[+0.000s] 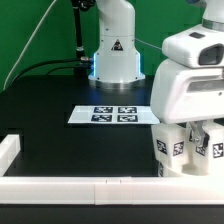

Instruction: Assemble stool

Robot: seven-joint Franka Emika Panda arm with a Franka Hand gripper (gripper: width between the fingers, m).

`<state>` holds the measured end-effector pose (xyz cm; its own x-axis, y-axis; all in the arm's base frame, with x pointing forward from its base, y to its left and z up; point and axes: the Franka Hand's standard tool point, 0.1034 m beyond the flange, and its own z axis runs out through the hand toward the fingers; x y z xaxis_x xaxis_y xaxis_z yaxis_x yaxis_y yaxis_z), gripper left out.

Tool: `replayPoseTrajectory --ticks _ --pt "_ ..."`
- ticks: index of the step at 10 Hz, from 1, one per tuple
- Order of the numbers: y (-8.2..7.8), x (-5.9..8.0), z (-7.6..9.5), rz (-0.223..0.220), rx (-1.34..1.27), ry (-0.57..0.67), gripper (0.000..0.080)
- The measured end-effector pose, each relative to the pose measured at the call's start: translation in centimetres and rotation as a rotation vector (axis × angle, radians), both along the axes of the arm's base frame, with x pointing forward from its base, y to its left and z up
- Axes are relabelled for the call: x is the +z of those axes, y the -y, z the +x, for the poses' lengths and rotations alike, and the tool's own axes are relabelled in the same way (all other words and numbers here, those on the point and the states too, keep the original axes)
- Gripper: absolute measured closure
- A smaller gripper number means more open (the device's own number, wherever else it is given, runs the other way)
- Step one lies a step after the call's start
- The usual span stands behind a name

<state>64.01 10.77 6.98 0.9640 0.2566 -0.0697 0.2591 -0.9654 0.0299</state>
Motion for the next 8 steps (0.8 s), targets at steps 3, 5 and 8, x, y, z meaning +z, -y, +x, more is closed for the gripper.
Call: replayPoseTrajectory --ticks 3,5,8 --pt "0.11 -0.04 0.09 -0.012 -0.221 0.016 0.0461" --pt "0.53 -0.04 0.95 -0.009 -0.453 0.082 0.0461" --pt "0.44 -0.17 0.74 0.008 -0.938 0.11 0.0461"
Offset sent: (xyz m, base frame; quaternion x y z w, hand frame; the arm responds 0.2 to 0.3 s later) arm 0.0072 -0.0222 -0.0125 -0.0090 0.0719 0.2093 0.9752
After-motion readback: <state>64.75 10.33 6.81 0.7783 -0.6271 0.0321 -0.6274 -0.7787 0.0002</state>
